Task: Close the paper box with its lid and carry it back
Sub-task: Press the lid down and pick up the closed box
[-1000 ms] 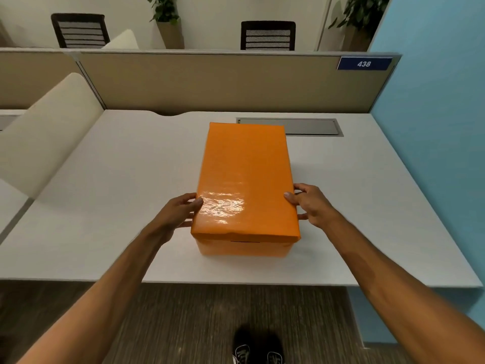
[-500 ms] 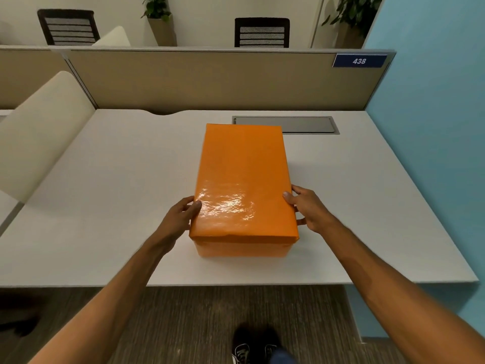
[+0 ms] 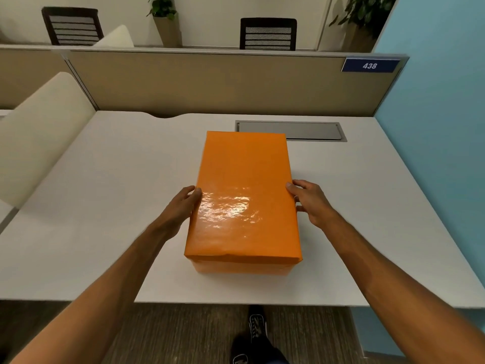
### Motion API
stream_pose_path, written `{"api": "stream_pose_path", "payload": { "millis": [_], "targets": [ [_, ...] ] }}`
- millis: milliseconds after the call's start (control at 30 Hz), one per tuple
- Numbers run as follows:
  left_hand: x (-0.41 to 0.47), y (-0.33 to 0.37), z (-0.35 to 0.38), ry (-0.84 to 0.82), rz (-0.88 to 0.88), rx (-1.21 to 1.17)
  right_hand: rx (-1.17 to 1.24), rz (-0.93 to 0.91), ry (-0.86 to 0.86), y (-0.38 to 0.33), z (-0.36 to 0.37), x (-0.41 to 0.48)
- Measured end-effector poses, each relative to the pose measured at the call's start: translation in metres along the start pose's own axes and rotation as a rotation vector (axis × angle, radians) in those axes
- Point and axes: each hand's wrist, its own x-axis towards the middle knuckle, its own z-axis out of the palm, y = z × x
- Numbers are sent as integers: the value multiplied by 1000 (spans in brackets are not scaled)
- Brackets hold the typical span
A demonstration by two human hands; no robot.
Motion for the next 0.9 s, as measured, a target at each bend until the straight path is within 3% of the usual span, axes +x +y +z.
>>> {"api": "stream_pose_path", "payload": {
  "millis": [700, 900],
  "targets": [
    [140, 77, -2, 13, -76, 50, -71, -21, 35, -51, 2, 152],
    [158, 70, -3, 172, -112, -3, -73, -25, 108, -45, 6, 166]
  ]
}}
